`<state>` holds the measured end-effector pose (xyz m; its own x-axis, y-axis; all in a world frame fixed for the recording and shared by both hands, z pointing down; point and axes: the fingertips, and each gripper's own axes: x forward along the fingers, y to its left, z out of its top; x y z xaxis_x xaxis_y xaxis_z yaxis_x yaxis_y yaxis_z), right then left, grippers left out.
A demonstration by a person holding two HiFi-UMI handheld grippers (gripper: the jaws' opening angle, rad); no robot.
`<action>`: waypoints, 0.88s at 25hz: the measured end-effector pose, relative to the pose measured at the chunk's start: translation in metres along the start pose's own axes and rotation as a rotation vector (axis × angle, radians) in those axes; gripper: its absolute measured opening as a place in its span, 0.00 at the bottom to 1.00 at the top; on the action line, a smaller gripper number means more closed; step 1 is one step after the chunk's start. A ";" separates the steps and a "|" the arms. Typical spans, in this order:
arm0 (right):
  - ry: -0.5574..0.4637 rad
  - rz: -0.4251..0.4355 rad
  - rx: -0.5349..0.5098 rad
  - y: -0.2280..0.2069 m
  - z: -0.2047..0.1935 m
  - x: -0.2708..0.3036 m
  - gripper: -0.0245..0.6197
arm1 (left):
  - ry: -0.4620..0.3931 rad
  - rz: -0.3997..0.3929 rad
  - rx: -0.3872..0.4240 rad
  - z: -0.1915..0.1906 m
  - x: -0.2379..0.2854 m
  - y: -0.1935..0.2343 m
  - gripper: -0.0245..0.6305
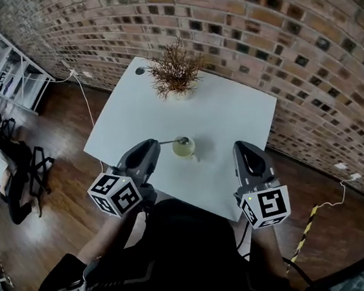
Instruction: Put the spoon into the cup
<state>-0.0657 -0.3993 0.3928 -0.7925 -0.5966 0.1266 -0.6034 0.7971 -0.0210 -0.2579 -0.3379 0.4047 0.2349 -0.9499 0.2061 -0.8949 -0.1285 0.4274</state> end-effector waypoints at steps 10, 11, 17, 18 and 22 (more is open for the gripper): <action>0.103 -0.090 -0.002 0.010 -0.025 0.041 0.05 | 0.145 -0.085 -0.012 -0.026 0.031 0.051 0.10; 0.120 -0.097 -0.003 0.012 -0.029 0.044 0.05 | 0.167 -0.091 -0.016 -0.034 0.036 0.057 0.10; 0.166 -0.131 -0.013 0.019 -0.043 0.060 0.05 | 0.276 -0.093 -0.067 -0.077 0.057 0.089 0.10; 0.175 -0.139 -0.010 0.017 -0.046 0.062 0.05 | 0.292 -0.093 -0.065 -0.083 0.060 0.093 0.10; 0.213 -0.153 0.004 0.014 -0.064 0.066 0.05 | 0.335 -0.084 -0.074 -0.098 0.069 0.103 0.10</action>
<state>-0.1209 -0.4220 0.4644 -0.6556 -0.6770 0.3343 -0.7157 0.6983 0.0106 -0.2967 -0.3893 0.5488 0.4291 -0.7890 0.4398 -0.8401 -0.1697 0.5152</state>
